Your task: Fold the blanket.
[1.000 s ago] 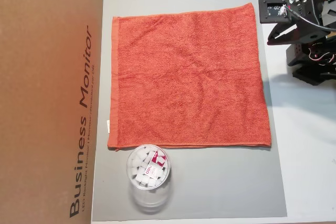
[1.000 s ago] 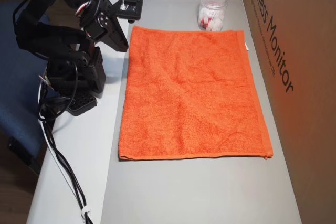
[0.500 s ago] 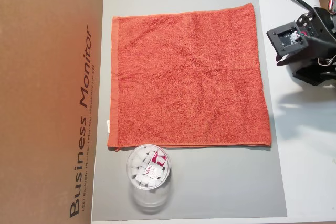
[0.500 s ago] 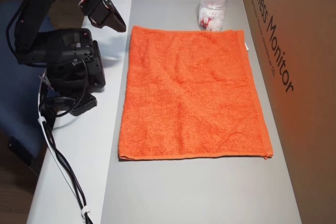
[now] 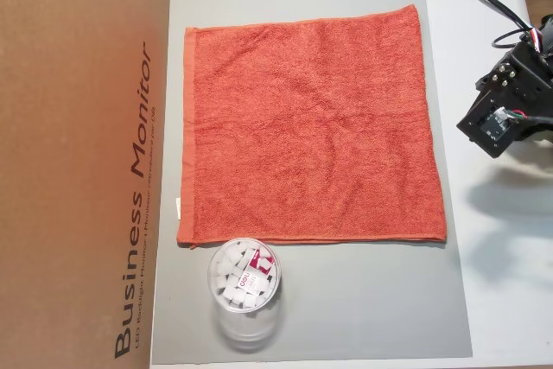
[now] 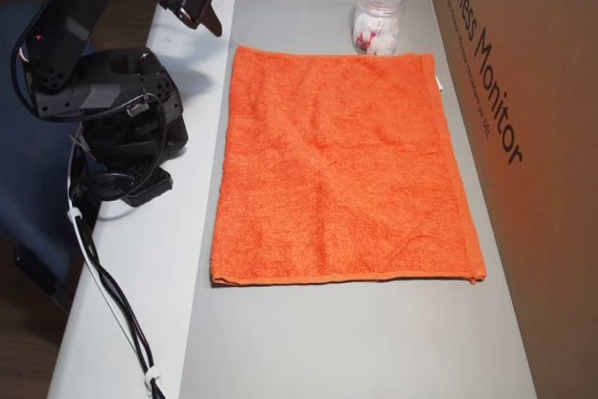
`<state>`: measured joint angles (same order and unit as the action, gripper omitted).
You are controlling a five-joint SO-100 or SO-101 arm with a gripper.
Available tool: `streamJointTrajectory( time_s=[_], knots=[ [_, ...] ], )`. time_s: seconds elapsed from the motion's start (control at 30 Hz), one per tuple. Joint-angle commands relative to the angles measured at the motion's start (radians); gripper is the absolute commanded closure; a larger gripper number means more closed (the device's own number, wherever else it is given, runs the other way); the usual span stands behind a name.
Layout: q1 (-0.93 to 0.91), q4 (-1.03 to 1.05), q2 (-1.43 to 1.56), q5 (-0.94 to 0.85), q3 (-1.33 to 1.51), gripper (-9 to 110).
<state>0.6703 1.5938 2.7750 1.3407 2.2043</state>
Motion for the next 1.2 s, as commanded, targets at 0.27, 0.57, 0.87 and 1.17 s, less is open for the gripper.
streamJointTrajectory(
  time_s=[0.27,0.57,0.87,1.17],
  knots=[
    [0.124,-0.063,-0.089,-0.094,-0.017,91],
    [0.172,-0.061,-0.186,-0.202,-0.044,83],
    [0.287,-0.069,-0.360,-0.196,-0.081,84],
    [0.341,-0.276,-0.479,-0.195,-0.075,84]
  ],
)
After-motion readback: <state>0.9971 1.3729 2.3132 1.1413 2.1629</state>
